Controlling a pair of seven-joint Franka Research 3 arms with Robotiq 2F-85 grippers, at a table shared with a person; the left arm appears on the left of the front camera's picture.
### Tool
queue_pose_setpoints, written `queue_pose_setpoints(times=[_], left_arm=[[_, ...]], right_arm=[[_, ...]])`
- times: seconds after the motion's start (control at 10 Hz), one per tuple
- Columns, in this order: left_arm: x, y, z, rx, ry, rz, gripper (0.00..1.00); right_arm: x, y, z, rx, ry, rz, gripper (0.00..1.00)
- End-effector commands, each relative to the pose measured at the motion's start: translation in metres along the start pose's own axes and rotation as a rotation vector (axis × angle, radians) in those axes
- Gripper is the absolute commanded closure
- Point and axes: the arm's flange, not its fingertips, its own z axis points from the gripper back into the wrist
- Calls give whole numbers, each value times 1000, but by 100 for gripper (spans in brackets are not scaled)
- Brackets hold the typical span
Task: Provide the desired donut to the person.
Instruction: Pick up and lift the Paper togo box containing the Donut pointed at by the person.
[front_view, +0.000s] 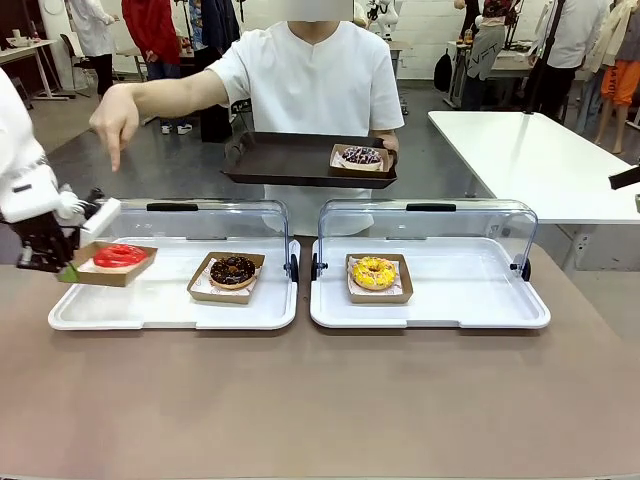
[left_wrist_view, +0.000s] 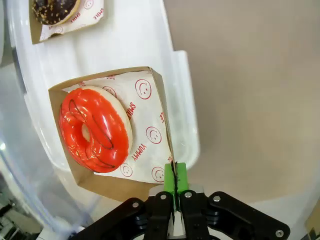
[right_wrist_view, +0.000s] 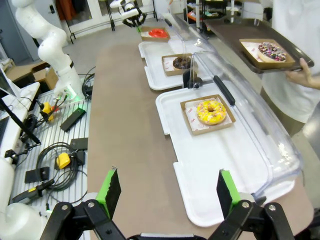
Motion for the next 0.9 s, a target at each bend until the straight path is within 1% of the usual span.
queue_pose_setpoints(times=[0.0, 0.2, 0.4, 0.6, 0.8], left_arm=[[-1, -20, 37, -5, 27, 53, 100], [2, -28, 81, -10, 27, 72, 100], [7, -32, 115, -8, 22, 84, 100], [8, -33, 135, -10, 15, 76, 100], [3, -35, 138, -32, -2, 79, 100]], right_arm=[[1, 1, 0, 1, -5, 3, 0], [1, 1, 0, 1, -5, 3, 0], [1, 1, 0, 1, -5, 3, 0], [1, 1, 0, 1, -5, 3, 0], [1, 1, 0, 1, -5, 3, 0]])
